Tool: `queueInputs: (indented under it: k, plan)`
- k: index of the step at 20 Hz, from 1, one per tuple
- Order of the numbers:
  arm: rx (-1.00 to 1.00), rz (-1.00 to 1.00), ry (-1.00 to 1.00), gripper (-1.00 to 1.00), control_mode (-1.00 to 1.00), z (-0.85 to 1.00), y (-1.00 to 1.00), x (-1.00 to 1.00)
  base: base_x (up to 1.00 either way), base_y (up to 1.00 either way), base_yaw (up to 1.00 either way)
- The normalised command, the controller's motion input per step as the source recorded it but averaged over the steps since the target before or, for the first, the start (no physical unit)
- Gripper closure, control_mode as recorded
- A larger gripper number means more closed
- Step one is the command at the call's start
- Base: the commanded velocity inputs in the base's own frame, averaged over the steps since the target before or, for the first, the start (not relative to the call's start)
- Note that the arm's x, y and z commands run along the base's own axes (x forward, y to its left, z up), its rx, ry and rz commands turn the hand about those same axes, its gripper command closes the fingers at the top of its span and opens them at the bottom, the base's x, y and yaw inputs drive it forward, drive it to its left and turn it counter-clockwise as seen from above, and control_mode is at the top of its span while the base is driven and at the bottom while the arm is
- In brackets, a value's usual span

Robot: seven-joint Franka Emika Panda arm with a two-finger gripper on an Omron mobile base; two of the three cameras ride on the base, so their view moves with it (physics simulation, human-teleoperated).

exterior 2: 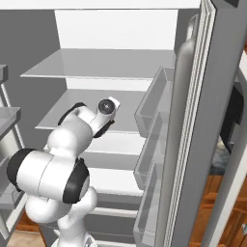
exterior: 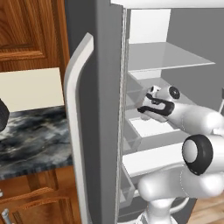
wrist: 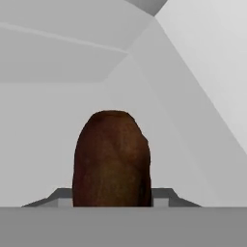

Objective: Place the liquor and beer on the top shelf of the fridge to keep them out of children's reach, and place the sweet potato on lower shelves for easy access.

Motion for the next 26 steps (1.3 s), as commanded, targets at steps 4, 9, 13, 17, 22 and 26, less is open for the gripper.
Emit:
queueInputs:
  k: [4,9,13,17,22,26]
  plan:
    - [0.0,0.0,-0.07,1.0,-1.0,-0.48,0.0,0.61,0.0,0.0,0.0]
    - [0.0,0.0,0.0,-1.0,-1.0,-0.29,0.0,0.59,0.0,0.0,0.0]
    - [0.0,0.0,-0.08,-1.0,-1.0,-0.32,0.0,0.19,0.0,0.0,0.0]
    - [-0.03,0.0,-0.22,-1.0,-1.0,-0.43,0.0,-0.09,0.0,0.0,0.0]
    - [-0.05,0.0,-0.22,-1.0,-1.0,-0.09,0.0,-0.26,0.0,0.0,0.0]
    - [-0.06,0.0,-0.15,-1.0,-1.0,0.19,0.0,-0.27,0.0,0.0,0.0]
